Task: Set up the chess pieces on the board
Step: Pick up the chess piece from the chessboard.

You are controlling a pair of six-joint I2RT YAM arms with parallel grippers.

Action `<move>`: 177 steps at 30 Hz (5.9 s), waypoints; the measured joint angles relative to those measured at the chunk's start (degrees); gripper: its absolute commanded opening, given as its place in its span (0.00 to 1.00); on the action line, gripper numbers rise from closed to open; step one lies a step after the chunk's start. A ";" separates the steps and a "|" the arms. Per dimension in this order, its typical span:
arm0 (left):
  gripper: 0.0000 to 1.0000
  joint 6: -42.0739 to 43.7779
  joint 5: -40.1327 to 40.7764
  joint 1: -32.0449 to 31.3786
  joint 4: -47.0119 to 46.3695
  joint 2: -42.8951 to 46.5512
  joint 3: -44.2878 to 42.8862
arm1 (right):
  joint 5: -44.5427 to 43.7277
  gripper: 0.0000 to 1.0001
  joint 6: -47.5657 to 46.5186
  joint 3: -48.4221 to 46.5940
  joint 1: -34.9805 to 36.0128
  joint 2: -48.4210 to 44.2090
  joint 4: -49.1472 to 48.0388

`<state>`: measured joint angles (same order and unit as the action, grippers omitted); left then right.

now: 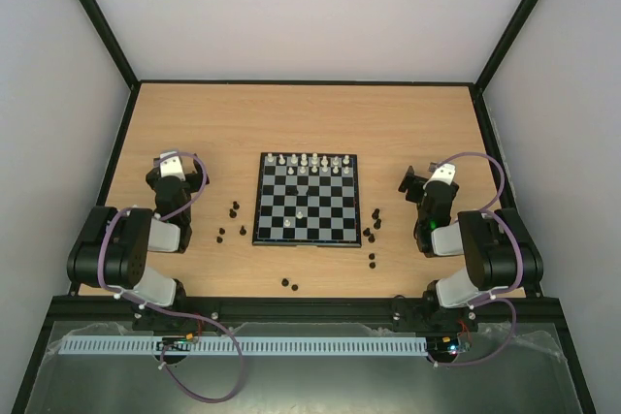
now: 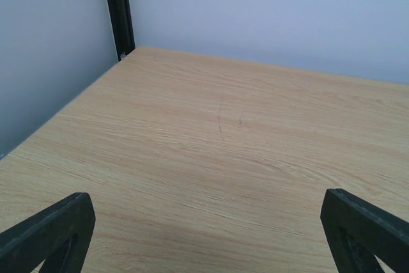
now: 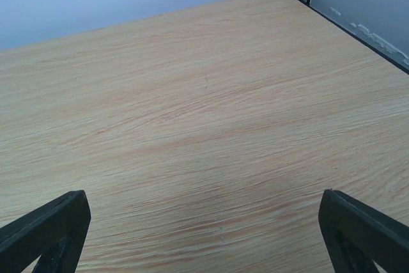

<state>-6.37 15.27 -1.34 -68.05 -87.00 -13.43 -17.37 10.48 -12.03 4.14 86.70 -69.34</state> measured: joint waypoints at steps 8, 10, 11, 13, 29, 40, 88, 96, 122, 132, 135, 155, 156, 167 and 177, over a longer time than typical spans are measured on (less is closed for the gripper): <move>1.00 0.00 0.00 0.00 0.00 0.00 0.00 | 0.02 0.99 0.00 -0.02 -0.02 0.00 0.02; 1.00 0.00 0.00 0.00 0.00 0.00 0.00 | 0.02 0.98 0.00 -0.02 0.00 0.00 0.00; 1.00 0.00 0.00 0.00 0.00 0.00 0.00 | 0.02 0.99 0.00 -0.02 0.00 0.00 0.02; 1.00 0.00 0.00 0.00 0.00 0.00 0.02 | 0.02 0.99 0.00 -0.02 0.00 0.00 0.00; 1.00 -3.13 -0.37 -0.17 23.41 12.76 -11.58 | -3.30 0.99 4.55 -12.76 -0.04 -7.85 22.45; 1.00 -12.48 -6.43 -3.67 54.51 44.04 -23.89 | 11.23 0.99 18.23 -34.62 -0.07 -24.94 59.71; 1.00 -25.09 -19.67 -23.08 83.17 30.51 -31.17 | 2.91 0.93 17.18 -49.94 40.09 -7.21 94.20; 0.99 -28.85 -24.04 -27.17 82.95 36.02 -24.17 | 5.31 0.85 18.73 -43.28 42.45 -13.90 94.14; 0.64 -37.31 -0.76 -56.11 86.20 6.58 -26.88 | 0.70 0.86 14.12 -47.93 41.64 -15.30 93.20; 0.51 -35.60 1.64 -56.28 85.77 0.11 -33.64 | 0.59 0.86 13.90 -47.15 40.87 -16.59 93.44; 0.51 -33.86 2.21 -55.93 86.18 -1.81 -37.29 | 0.61 0.86 13.90 -47.12 40.85 -16.68 93.44; 0.35 -28.74 -2.10 -51.10 87.86 -2.47 -38.23 | 0.83 0.86 13.92 -46.66 40.81 -16.39 93.39; 0.34 -28.70 -2.36 -51.10 87.86 -2.47 -38.10 | 0.83 0.86 13.92 -46.60 40.79 -16.33 93.37; 0.20 -28.72 -3.30 -51.08 87.95 -4.46 -36.22 | 1.03 0.86 13.92 -46.49 40.70 -15.43 93.22; 0.24 -28.68 -3.06 -50.47 87.76 -4.92 -36.26 | 1.42 0.86 13.92 -46.23 40.65 -15.08 93.00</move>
<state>-35.05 12.21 -51.81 19.70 -91.92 -49.69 -15.94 24.40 -58.26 44.80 71.61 23.66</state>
